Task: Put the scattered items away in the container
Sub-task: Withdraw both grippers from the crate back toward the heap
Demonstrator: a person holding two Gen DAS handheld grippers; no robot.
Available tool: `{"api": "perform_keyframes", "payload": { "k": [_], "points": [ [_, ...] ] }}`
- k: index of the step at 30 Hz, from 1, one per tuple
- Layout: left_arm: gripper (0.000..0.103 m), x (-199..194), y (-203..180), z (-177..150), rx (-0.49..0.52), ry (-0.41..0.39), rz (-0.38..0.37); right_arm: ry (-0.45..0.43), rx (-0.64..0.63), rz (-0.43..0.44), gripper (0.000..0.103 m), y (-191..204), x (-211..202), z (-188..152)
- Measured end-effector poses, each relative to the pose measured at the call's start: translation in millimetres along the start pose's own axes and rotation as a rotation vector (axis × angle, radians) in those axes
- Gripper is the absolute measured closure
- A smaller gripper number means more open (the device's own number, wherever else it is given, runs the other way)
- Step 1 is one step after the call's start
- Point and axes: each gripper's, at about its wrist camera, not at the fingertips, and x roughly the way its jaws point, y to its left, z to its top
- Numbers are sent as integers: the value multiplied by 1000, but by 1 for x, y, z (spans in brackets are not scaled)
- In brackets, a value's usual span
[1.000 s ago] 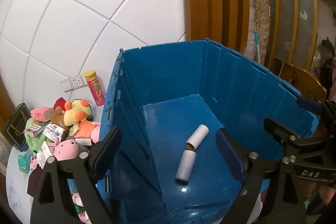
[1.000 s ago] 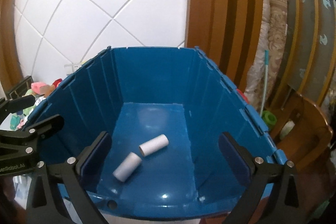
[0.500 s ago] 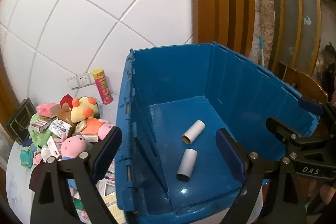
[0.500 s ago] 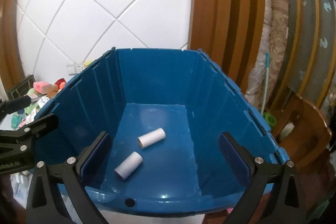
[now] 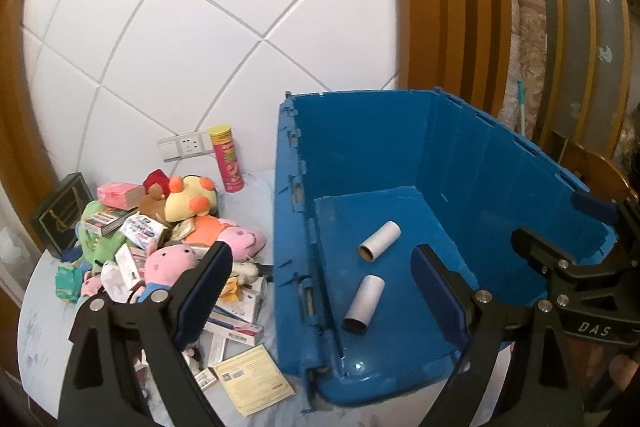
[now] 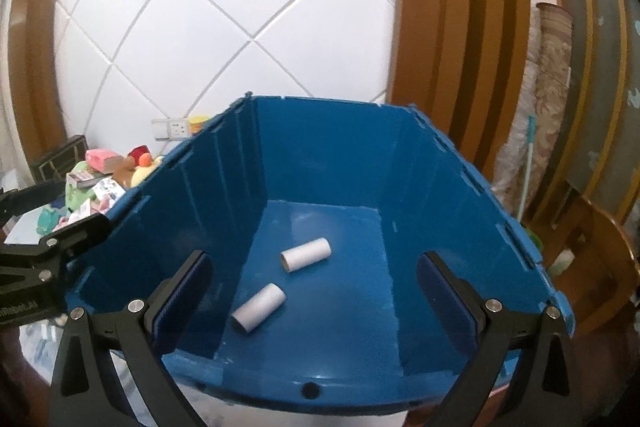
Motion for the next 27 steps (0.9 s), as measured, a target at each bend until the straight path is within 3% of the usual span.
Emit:
{"api": "perform_keyframes", "payload": {
  "k": [11,21,27],
  "points": [
    [11,-31,79,-18,-65,-27,70,-30,-49,55,0,76,-7,11],
    [11,-65,199,-57,-161,-23,161,-34,-171,159,0,218,-13,20],
    [11,-79,271,-93,-188,16,216,-8,-202,222,0,298,-14,3]
  ]
}}
